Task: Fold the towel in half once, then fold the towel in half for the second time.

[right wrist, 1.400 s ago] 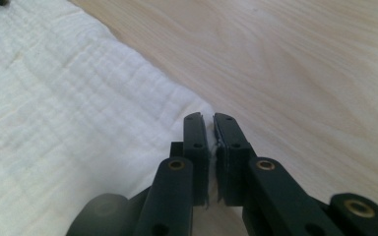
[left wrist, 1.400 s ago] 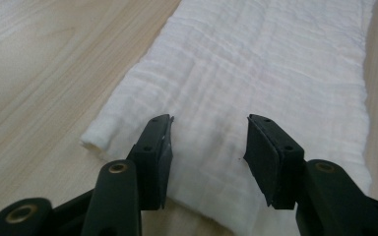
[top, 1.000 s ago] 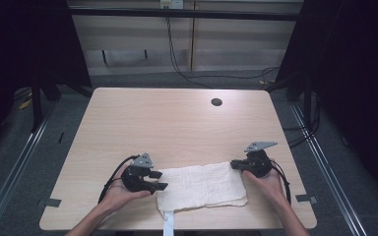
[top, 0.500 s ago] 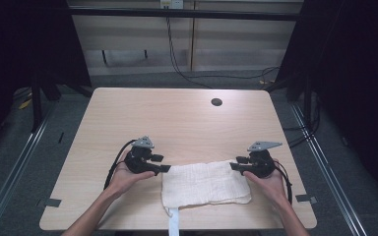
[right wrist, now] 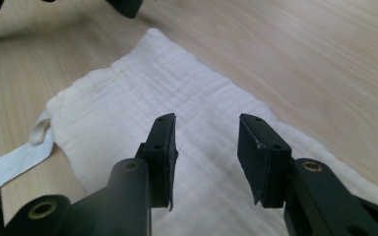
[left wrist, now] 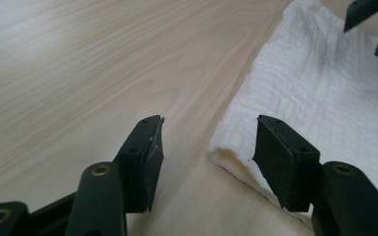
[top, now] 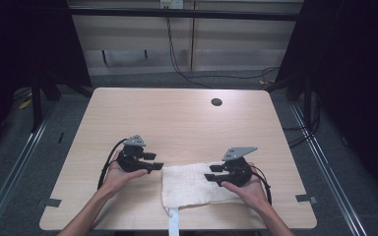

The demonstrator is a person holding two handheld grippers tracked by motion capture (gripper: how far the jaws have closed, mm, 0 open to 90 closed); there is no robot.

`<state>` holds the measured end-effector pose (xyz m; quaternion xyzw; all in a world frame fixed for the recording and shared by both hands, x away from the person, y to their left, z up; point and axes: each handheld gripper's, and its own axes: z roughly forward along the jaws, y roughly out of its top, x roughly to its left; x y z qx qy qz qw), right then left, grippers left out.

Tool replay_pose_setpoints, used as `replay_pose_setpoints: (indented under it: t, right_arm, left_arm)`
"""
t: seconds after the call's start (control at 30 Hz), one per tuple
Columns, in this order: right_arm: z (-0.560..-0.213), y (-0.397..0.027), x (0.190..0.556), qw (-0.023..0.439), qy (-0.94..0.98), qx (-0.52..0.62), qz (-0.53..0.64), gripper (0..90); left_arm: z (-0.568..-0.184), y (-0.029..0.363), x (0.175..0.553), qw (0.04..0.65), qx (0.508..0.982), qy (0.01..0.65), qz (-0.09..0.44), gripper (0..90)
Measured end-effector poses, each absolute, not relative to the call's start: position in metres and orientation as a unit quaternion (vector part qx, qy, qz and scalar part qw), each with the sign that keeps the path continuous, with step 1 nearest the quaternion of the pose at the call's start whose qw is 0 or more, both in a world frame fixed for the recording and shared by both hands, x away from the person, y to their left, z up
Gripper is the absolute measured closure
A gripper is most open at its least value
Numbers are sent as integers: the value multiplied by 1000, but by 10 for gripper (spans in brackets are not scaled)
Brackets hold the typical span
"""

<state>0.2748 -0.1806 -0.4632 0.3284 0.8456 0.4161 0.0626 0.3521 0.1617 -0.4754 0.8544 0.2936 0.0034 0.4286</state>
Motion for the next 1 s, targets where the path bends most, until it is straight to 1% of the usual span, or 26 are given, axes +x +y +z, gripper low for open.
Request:
replay_pose_setpoints:
  t: [0.27, 0.5, 0.6, 0.67, 0.8, 0.87, 0.93, 1.0]
  right_arm:
    - [-463, -150, 261, 41, 859, 294, 417, 588]
    - [-468, -114, 258, 12, 873, 258, 413, 583]
    - [-470, -102, 256, 3, 876, 250, 413, 576]
    - [-471, -95, 255, -2, 876, 247, 414, 560]
    - [-473, -81, 252, -11, 881, 236, 410, 561]
    - [-472, -75, 252, -13, 885, 227, 406, 569]
    - [-473, -69, 253, -22, 890, 217, 400, 618]
    - [-477, -63, 253, -23, 893, 212, 397, 629]
  left_arm:
    - [-475, 165, 355, 427, 855, 296, 10, 436]
    - [-476, 164, 354, 421, 860, 288, 12, 431]
    - [-475, 163, 354, 428, 857, 287, 6, 431]
    - [-475, 161, 356, 431, 855, 287, 1, 429]
    - [-473, 153, 362, 431, 856, 285, 1, 429]
    - [-475, 147, 368, 428, 857, 287, -2, 431]
    - [-479, 144, 370, 426, 855, 295, -4, 430]
    - [-480, 142, 368, 416, 862, 291, -2, 428]
